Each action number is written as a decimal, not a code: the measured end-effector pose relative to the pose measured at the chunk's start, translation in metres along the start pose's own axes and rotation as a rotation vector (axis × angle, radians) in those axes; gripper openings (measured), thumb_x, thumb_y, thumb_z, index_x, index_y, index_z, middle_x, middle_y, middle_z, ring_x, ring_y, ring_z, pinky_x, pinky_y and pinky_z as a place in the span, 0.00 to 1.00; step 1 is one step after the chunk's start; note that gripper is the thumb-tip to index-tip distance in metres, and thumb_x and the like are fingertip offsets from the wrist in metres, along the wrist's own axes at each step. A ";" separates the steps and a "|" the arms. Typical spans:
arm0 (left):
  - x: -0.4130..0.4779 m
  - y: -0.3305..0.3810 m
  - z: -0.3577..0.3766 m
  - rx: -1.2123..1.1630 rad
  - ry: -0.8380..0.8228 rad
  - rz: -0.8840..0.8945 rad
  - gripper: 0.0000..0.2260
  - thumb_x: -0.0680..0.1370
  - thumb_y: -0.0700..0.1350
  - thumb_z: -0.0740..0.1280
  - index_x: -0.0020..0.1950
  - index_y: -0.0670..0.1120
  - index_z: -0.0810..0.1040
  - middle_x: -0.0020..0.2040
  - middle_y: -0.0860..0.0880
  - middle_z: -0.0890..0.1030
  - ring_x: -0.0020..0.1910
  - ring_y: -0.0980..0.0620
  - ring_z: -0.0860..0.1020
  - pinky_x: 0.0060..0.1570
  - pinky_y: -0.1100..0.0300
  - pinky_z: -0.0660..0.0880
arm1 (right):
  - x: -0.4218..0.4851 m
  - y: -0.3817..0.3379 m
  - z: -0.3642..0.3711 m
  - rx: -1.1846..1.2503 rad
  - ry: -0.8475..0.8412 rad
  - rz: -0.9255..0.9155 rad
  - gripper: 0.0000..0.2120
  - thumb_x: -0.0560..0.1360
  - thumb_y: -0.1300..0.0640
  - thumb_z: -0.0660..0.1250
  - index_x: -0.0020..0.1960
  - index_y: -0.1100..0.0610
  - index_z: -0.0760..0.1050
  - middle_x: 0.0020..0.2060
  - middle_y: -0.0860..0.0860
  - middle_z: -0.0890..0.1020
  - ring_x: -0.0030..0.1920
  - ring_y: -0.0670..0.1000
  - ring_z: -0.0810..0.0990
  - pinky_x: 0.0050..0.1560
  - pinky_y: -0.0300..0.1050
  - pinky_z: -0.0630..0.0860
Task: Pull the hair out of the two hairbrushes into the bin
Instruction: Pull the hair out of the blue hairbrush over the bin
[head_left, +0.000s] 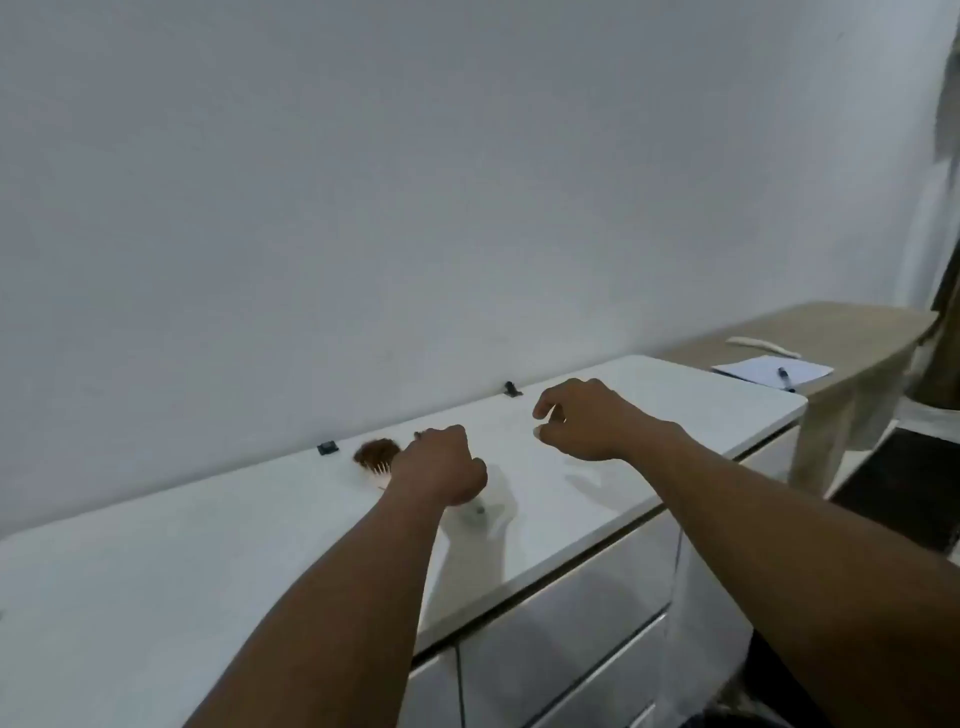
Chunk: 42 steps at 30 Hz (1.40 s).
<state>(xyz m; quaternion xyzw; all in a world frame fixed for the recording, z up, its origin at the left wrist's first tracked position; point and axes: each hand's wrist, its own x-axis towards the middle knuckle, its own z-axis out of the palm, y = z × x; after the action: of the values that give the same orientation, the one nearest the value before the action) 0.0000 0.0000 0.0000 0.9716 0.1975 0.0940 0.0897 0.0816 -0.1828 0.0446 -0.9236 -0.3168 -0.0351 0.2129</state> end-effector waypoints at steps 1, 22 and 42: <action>0.006 0.001 0.003 0.033 -0.019 -0.013 0.22 0.81 0.54 0.60 0.73 0.46 0.70 0.72 0.43 0.73 0.66 0.44 0.76 0.49 0.54 0.70 | 0.008 0.002 0.006 0.010 -0.021 0.012 0.15 0.76 0.47 0.68 0.61 0.48 0.78 0.57 0.49 0.81 0.58 0.52 0.79 0.60 0.47 0.75; 0.021 0.044 0.025 -0.393 0.122 -0.104 0.19 0.74 0.48 0.71 0.60 0.41 0.72 0.55 0.43 0.77 0.49 0.43 0.76 0.43 0.56 0.69 | 0.029 0.034 0.018 0.005 -0.057 0.050 0.17 0.77 0.47 0.67 0.64 0.50 0.77 0.59 0.49 0.81 0.64 0.53 0.76 0.64 0.49 0.73; -0.117 0.205 0.187 -0.608 -0.084 0.510 0.11 0.77 0.55 0.69 0.48 0.47 0.79 0.38 0.50 0.83 0.36 0.49 0.80 0.37 0.55 0.77 | -0.197 0.221 0.028 1.083 0.344 0.785 0.20 0.77 0.51 0.73 0.62 0.63 0.77 0.50 0.59 0.81 0.43 0.55 0.85 0.42 0.49 0.85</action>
<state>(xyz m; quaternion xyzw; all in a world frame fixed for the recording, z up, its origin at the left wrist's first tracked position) 0.0101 -0.2583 -0.1549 0.9215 -0.0908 0.1279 0.3552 0.0552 -0.4399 -0.1022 -0.7149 0.1066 0.0616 0.6883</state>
